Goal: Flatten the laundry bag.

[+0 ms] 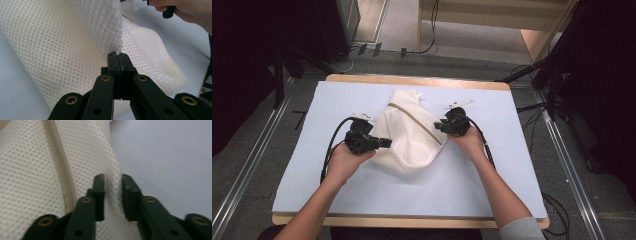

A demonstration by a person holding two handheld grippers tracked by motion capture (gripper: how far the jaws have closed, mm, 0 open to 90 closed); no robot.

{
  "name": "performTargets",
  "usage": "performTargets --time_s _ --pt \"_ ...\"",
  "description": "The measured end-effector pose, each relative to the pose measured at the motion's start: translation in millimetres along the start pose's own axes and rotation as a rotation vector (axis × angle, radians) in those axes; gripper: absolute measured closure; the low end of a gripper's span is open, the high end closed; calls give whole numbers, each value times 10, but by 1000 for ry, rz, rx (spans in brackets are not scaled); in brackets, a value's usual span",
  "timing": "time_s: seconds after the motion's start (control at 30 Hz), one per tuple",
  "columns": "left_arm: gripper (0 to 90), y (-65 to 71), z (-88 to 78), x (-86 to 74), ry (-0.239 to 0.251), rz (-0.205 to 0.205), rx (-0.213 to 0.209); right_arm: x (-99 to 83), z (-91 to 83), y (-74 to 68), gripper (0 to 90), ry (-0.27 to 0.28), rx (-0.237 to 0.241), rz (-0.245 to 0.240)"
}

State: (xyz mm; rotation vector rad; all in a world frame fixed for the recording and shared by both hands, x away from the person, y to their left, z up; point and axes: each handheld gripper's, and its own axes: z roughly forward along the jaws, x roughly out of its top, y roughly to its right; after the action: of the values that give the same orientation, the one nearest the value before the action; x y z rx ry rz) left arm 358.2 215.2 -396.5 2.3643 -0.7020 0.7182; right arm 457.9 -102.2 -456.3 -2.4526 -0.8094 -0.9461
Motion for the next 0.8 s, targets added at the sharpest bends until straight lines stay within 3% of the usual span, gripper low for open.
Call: performTargets --time_s 0.03,0.07,0.23,0.37,0.47,0.63,0.77,0.8 --pt "900 0 0 0 0 0 0 0 0 0 811 0 0 0" --pt "900 -37 -52 -16 14 -13 3 16 -46 -24 868 -9 -3 -8" --pt "900 -150 -213 -74 48 -43 16 17 -236 16 877 5 13 30" --pt "900 -257 -360 -149 73 -78 35 -27 -432 -21 877 2 -4 -6" --pt "900 -312 -433 -190 83 -89 42 -51 -529 -28 877 17 -6 3" --pt "900 -420 -581 -339 100 -134 46 -271 -712 -3 877 -11 -2 7" --pt "900 -425 -598 -432 87 -142 37 -417 -827 20 877 -15 4 24" --pt "900 -419 -582 -495 64 -140 24 -512 -902 30 877 -17 5 24"
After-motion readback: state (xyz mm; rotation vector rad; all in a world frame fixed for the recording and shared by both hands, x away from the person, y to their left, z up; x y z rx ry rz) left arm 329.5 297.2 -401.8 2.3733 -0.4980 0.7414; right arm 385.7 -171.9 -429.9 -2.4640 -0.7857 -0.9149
